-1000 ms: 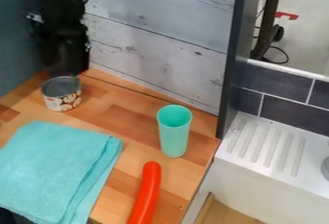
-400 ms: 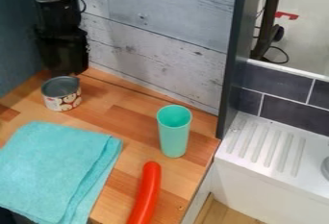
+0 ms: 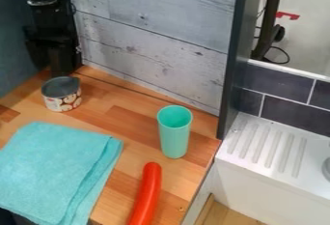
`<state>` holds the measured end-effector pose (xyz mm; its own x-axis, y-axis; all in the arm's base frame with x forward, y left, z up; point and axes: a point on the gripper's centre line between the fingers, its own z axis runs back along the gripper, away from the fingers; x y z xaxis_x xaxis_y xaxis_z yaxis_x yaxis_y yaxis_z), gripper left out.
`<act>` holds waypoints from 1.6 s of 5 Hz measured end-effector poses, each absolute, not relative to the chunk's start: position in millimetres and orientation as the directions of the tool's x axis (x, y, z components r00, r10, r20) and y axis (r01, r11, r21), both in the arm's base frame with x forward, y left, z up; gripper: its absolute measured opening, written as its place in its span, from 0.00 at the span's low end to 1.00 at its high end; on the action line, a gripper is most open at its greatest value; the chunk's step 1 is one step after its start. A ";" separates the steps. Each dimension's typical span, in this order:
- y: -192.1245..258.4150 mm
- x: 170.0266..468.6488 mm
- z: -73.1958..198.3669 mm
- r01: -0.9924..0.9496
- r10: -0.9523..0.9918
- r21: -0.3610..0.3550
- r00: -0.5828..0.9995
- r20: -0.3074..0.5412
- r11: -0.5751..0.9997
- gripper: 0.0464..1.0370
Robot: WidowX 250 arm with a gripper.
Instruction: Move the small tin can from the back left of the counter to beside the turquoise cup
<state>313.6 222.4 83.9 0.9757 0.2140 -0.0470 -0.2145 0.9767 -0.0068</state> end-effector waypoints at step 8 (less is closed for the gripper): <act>193.4 307.5 29.8 -0.183 0.174 -0.085 0.980 -0.102 0.980 0.96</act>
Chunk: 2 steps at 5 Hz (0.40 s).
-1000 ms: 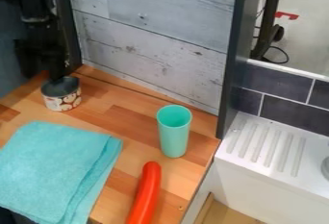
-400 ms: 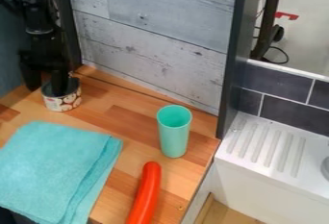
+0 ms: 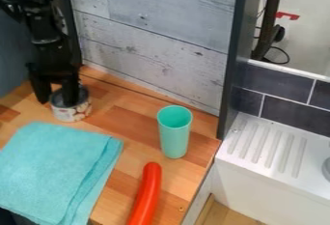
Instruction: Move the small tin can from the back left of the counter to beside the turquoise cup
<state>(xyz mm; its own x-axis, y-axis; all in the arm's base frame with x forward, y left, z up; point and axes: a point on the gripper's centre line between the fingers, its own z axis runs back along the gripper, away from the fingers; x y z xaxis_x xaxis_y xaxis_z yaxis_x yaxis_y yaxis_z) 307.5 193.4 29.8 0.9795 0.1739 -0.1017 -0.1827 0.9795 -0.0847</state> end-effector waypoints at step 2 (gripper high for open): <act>127.6 332.0 26.0 -0.113 0.108 -0.261 0.994 -0.034 0.959 0.96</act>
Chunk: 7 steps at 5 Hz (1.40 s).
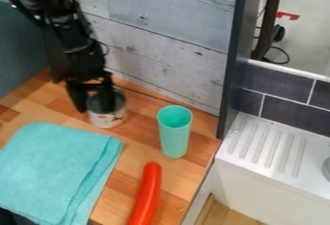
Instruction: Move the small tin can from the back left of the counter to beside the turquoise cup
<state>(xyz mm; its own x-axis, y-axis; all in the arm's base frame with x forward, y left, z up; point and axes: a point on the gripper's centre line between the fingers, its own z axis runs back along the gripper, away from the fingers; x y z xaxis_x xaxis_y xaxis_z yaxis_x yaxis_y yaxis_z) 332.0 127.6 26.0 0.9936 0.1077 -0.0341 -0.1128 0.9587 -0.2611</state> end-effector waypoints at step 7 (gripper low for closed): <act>135.6 268.6 132.5 0.063 -0.062 0.047 0.998 -0.029 0.997 0.96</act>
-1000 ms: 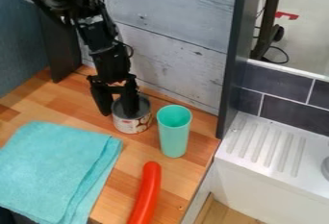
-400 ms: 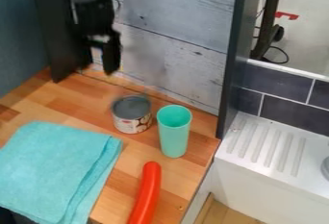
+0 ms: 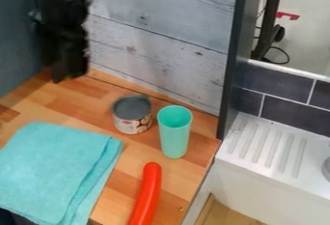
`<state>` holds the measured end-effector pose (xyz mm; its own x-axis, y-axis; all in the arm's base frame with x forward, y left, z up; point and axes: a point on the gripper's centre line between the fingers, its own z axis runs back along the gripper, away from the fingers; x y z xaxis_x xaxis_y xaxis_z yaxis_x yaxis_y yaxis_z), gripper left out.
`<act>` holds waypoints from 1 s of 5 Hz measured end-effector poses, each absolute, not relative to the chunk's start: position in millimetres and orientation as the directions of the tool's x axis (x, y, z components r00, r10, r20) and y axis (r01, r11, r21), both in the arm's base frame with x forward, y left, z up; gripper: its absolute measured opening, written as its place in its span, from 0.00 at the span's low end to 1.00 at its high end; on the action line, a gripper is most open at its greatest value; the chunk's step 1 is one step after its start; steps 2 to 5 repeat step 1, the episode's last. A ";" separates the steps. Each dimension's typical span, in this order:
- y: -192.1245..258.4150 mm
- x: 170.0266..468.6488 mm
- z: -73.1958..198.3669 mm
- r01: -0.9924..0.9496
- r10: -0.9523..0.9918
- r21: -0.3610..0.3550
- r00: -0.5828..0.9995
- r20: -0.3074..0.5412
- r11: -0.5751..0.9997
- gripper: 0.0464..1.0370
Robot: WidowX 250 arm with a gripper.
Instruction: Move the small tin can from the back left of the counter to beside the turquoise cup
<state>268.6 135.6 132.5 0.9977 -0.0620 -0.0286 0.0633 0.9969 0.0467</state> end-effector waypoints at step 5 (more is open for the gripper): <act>142.8 237.7 141.7 0.068 -0.068 0.032 0.998 0.005 0.997 0.96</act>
